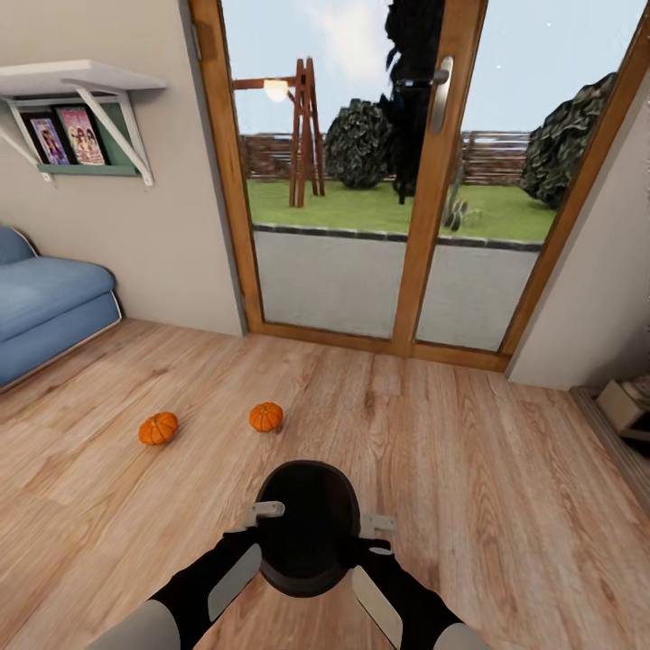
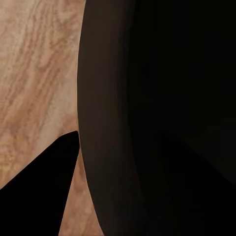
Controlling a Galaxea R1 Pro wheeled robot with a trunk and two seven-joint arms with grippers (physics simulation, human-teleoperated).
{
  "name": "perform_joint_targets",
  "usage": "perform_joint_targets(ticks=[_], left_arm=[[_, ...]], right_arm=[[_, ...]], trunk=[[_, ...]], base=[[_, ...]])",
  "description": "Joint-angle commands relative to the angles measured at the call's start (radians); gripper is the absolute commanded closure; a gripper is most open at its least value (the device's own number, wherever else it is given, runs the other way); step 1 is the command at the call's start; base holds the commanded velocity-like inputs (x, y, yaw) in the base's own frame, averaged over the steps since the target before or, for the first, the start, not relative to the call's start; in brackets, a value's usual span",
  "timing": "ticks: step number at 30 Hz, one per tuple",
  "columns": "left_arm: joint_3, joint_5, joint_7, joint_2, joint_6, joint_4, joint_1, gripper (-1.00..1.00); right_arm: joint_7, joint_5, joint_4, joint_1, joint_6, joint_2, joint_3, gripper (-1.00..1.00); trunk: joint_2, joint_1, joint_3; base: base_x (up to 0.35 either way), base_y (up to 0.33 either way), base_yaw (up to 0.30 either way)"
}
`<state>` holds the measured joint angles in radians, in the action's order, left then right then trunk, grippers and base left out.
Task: Place each of the two pumpkins and all three candles from the living room inside a cabinet in the living room (use any cabinet), then make sure every cabinet is closed, and position the cauldron so it is next to a table in the living room.
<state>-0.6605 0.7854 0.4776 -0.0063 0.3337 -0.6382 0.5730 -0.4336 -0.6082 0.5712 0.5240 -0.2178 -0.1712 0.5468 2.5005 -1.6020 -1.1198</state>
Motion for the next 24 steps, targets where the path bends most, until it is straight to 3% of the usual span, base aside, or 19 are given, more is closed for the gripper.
perform_joint_targets(ticks=[1,4,24], left_arm=[[-0.002,-0.006,0.009,0.002,0.005,-0.001,0.001,1.0],[-0.002,-0.007,0.009,0.002,0.005,-0.001,0.001,1.0],[-0.002,-0.007,0.009,0.001,0.005,-0.001,0.001,1.0]], right_arm=[[-0.007,-0.003,0.016,0.001,-0.001,0.001,0.004,1.0],[-0.007,-0.002,0.016,0.001,0.0,0.001,0.004,1.0],[-0.007,-0.002,0.016,0.001,0.001,0.001,0.004,1.0]], trunk=[[0.0,0.001,0.003],[-0.001,0.002,0.015],[-0.141,0.079,0.077]], base=[[0.0,0.0,0.0],[0.0,0.0,0.0],[0.0,0.0,0.0]])
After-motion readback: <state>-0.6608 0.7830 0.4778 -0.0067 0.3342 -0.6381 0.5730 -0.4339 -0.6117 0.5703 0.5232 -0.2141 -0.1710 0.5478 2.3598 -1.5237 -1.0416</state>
